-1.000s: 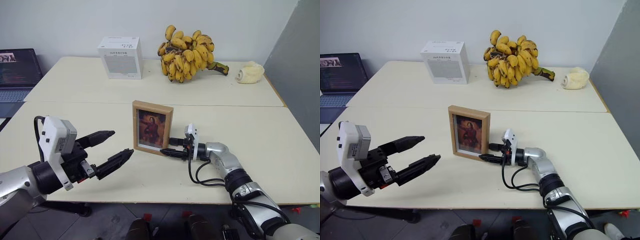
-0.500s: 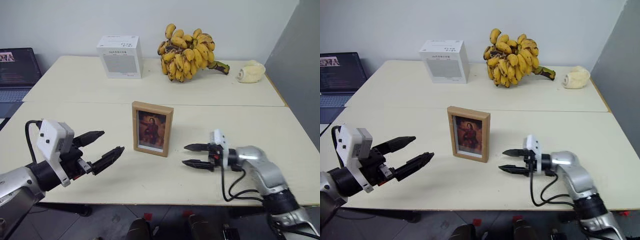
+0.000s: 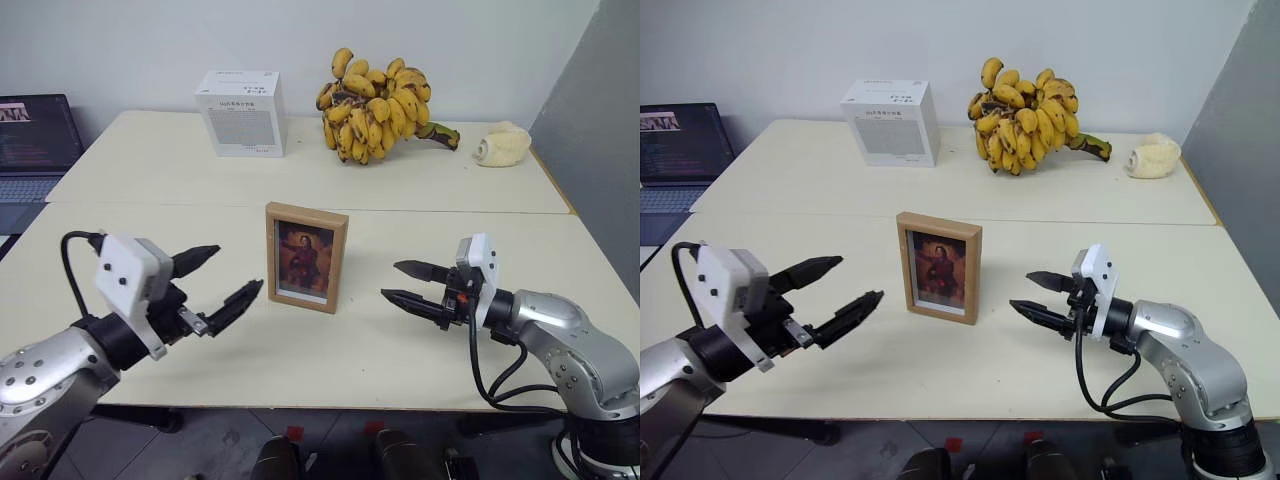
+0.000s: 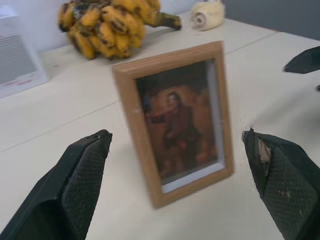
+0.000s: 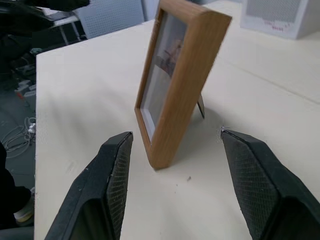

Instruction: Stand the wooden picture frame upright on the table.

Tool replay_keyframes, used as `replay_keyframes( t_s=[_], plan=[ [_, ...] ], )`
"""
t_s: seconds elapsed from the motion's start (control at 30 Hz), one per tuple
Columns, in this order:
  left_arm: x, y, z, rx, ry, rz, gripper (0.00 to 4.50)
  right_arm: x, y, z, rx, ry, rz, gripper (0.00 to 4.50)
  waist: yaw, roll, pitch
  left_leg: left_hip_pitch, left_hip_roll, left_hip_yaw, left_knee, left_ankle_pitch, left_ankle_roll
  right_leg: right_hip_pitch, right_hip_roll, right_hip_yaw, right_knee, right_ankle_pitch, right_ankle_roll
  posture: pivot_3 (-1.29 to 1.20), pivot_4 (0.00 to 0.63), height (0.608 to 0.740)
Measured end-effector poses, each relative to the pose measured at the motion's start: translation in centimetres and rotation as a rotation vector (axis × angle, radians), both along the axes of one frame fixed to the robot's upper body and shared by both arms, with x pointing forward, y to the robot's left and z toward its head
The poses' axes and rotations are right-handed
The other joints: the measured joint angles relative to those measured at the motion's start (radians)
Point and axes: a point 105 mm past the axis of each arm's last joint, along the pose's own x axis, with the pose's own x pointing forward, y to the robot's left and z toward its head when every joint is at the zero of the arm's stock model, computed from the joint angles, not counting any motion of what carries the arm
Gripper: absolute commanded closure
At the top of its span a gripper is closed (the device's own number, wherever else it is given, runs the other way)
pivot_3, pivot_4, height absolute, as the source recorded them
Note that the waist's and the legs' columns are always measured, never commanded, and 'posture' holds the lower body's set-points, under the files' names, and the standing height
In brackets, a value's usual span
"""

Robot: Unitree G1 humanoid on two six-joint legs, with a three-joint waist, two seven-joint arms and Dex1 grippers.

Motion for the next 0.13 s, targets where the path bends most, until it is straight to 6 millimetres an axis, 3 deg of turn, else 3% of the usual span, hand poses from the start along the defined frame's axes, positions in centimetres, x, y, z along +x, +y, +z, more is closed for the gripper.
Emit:
replay_keyframes(
  t_s=[0.13],
  plan=[
    [0.04, -0.25, 0.14, 0.000, 0.004, -0.018, 0.00, 0.11, -0.16, -0.18, -0.002, 0.012, -0.021, 1.55, -0.001, 0.000, 0.000, 0.000, 0.000, 0.000, 0.000, 0.000, 0.000, 0.000, 0.000, 0.000, 0.000, 0.000, 0.000, 0.00, 0.150, 0.740]
  ],
)
